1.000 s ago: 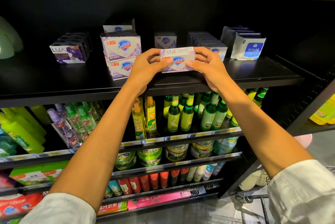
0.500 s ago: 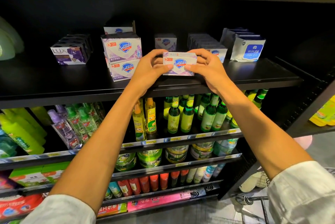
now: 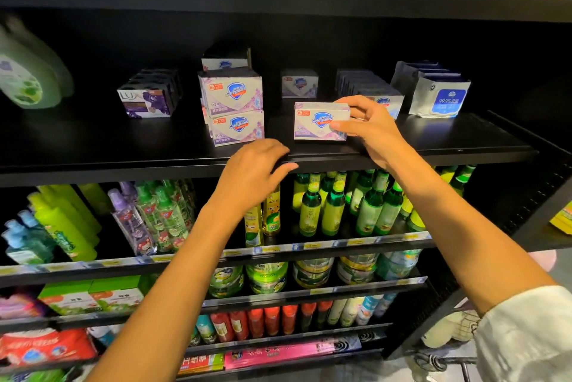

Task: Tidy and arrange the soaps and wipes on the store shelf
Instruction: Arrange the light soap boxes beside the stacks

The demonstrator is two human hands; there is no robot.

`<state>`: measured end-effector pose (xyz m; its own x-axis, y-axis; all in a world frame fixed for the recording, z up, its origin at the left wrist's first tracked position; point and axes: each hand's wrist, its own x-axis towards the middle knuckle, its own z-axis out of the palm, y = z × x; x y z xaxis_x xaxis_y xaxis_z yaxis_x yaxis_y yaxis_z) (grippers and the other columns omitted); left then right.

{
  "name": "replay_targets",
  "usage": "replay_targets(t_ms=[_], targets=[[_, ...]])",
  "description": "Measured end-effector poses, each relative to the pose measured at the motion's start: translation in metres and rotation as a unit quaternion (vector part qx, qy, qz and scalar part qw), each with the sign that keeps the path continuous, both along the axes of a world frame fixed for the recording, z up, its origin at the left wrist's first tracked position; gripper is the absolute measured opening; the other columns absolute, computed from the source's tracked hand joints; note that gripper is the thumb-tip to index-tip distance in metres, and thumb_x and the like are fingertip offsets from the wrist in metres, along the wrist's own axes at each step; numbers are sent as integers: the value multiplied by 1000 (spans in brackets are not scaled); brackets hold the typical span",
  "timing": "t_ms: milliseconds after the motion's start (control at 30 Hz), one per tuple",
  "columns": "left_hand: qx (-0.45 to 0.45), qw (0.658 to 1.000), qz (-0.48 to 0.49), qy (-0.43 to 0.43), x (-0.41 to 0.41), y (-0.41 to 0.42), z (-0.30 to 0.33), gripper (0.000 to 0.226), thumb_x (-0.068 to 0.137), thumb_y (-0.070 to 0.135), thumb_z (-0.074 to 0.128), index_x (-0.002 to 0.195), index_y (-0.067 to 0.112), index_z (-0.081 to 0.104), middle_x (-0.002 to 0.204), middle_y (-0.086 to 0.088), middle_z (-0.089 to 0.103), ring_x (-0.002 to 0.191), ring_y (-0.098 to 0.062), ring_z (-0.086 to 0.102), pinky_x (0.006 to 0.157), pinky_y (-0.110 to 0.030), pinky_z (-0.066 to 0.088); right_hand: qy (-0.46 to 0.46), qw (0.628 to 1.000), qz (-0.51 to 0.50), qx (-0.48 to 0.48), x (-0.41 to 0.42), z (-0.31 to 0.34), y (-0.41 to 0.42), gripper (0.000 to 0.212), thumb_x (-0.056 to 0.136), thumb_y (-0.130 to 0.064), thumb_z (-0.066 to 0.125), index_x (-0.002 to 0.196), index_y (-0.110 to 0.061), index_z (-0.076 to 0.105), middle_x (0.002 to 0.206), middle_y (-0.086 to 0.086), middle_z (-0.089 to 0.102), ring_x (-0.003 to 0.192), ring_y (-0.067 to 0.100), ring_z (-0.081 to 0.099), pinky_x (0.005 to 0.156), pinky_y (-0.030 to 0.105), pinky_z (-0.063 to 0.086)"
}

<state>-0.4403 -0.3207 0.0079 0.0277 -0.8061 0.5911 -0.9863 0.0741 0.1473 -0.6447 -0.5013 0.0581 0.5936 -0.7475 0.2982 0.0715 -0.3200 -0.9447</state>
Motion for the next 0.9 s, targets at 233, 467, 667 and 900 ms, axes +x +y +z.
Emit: replay_targets(t_ms=[233,467,667,900], targets=[[-133,990,26,-34,-5,-4,-36,37,100,35,68,122,6,73,122,-9,71,113,-28,66,100,-39,49,61,997,10,-44,26,3,2,46,80,-3,86,122,-10,68,112,12,77,108,23,74,94,40,61],[-141,989,32,-20,-6,-5,-36,37,98,36,70,123,9,74,124,-5,73,117,-24,66,102,-35,46,109,991,-24,-69,61,1,-15,43,78,-3,88,115,-13,70,97,14,77,99,14,75,88,37,61],[-155,987,34,-16,-8,-6,-38,35,95,33,75,122,10,74,123,-5,73,116,-24,66,98,-38,49,147,983,-42,-100,89,8,-23,63,81,-7,87,138,-1,60,118,8,73,99,9,70,74,10,56],[-100,994,33,-13,-6,-2,-28,37,95,34,74,124,11,73,125,-4,72,117,-25,65,97,-42,53,161,986,-31,-37,90,6,-37,32,89,-1,76,119,-8,67,94,-3,76,92,3,72,73,12,56]])
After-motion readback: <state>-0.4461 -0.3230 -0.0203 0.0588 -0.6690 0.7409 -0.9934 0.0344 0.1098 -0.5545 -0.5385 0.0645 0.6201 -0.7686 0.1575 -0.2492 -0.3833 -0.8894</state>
